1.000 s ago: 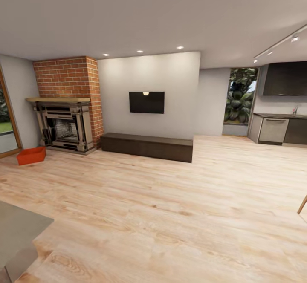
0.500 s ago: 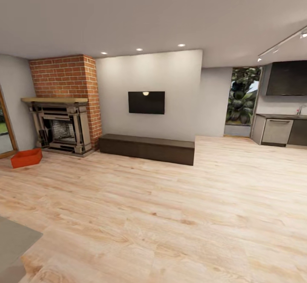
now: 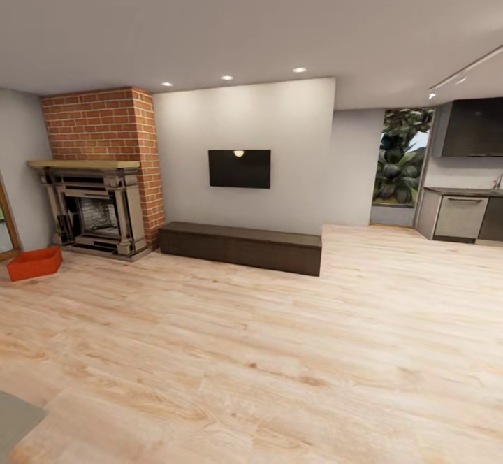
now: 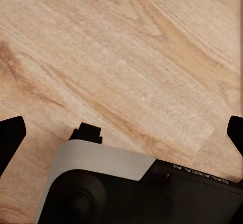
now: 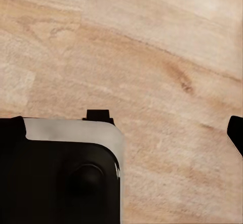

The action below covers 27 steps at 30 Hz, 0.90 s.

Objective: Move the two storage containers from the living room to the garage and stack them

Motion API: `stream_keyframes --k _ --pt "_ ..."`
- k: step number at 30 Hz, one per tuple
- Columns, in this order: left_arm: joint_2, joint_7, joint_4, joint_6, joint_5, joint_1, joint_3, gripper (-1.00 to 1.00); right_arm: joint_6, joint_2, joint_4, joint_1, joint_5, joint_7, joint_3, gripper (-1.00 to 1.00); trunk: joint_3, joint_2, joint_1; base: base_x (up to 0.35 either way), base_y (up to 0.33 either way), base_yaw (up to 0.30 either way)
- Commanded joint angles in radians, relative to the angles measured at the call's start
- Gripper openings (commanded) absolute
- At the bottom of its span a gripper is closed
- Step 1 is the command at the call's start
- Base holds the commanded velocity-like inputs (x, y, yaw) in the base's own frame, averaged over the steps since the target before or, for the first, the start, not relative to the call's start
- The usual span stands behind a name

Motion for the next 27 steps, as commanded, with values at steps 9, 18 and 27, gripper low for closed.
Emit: stream_keyframes --k 9,18,27 --pt "0.0 0.002 0.001 -0.003 0.004 -0.001 -0.002 1.0 -0.006 0.002 0.003 -0.001 -0.002 -0.004 0.007 1.0 -0.001 -0.001 0.001 0.322 0.0 0.0" --pt "0.0 0.002 0.0 -0.003 0.004 -0.001 -0.002 1.0 -0.006 0.001 0.003 -0.001 -0.004 -0.005 0.006 1.0 -0.001 -0.001 0.001 0.322 0.0 0.188" --pt "0.0 0.002 0.001 -0.003 0.004 -0.001 -0.002 1.0 -0.007 0.001 0.003 -0.001 -0.003 -0.003 0.007 1.0 -0.001 -0.001 0.001 0.322 0.0 0.053"
